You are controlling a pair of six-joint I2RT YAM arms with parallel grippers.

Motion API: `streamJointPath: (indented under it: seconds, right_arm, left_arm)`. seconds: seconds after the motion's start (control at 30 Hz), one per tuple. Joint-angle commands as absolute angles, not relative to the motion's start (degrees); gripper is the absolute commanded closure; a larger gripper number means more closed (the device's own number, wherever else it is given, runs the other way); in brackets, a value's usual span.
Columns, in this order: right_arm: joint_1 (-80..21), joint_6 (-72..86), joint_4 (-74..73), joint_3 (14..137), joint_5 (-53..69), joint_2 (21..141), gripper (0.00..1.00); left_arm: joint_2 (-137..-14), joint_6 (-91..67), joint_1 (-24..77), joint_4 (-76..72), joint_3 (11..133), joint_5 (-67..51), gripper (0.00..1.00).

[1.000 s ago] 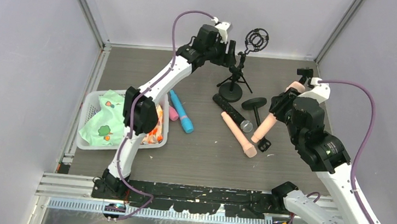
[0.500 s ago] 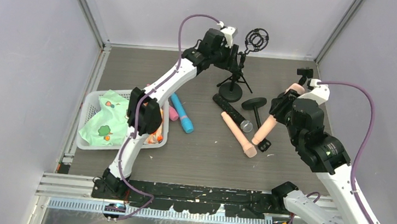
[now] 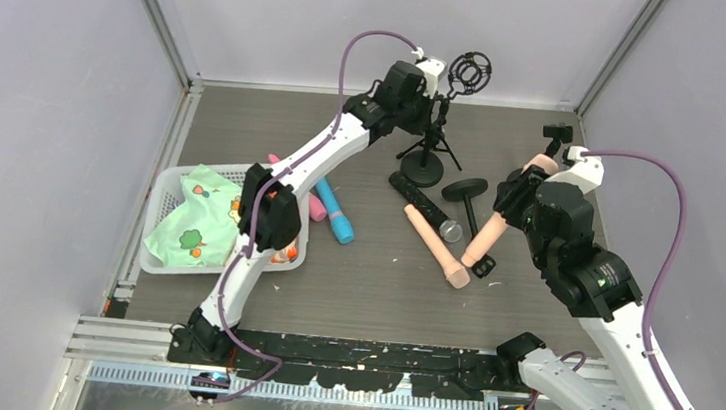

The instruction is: Attach the microphones to the stand

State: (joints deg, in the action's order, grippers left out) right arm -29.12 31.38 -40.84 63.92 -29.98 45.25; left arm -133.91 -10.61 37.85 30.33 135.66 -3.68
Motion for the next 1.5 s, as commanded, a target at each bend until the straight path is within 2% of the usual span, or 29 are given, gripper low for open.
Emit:
streamJointPath:
  seconds: [0.0, 0.1, 0.37, 0.7, 1.03, 1.2, 1.37, 1.47]
  right_arm:
    - [-29.1, 31.6, -39.2, 63.5, -31.1, 44.4, 0.99]
    - [-29.0, 31.8, -39.0, 63.1, -31.1, 44.4, 0.99]
    - [-29.0, 32.4, -38.7, 62.7, -30.3, 44.6, 0.99]
    - [-29.1, 33.1, -38.3, 62.3, -29.3, 45.2, 0.99]
    - [-29.1, 33.1, -38.5, 62.0, -28.9, 45.7, 0.99]
    - [-29.0, 33.2, -38.8, 62.2, -27.5, 46.0, 0.99]
    - [-29.1, 33.3, -40.2, 62.7, -26.9, 46.2, 0.99]
    - [-29.1, 33.3, -41.3, 63.4, -27.3, 46.7, 0.99]
  left_arm:
    - [-130.1, -7.7, 38.4, 30.3, 135.9, 2.8, 0.91]
    - [-127.9, -7.7, 38.4, 29.8, 133.1, 6.4, 0.99]
    - [-119.7, -12.0, 38.4, 30.5, 123.1, 20.1, 1.0]
    - [-109.7, -24.6, 40.3, 35.5, 110.9, 31.0, 1.0]
    - [-106.9, -44.7, 49.1, 47.8, 109.0, 44.0, 1.0]
    - [-107.4, -59.5, 52.8, 54.7, 109.3, 45.9, 1.0]
    - [-107.7, -66.3, 55.9, 56.5, 108.4, 46.9, 0.99]
    - [-107.5, -68.2, 56.7, 56.8, 107.3, 46.4, 0.92]
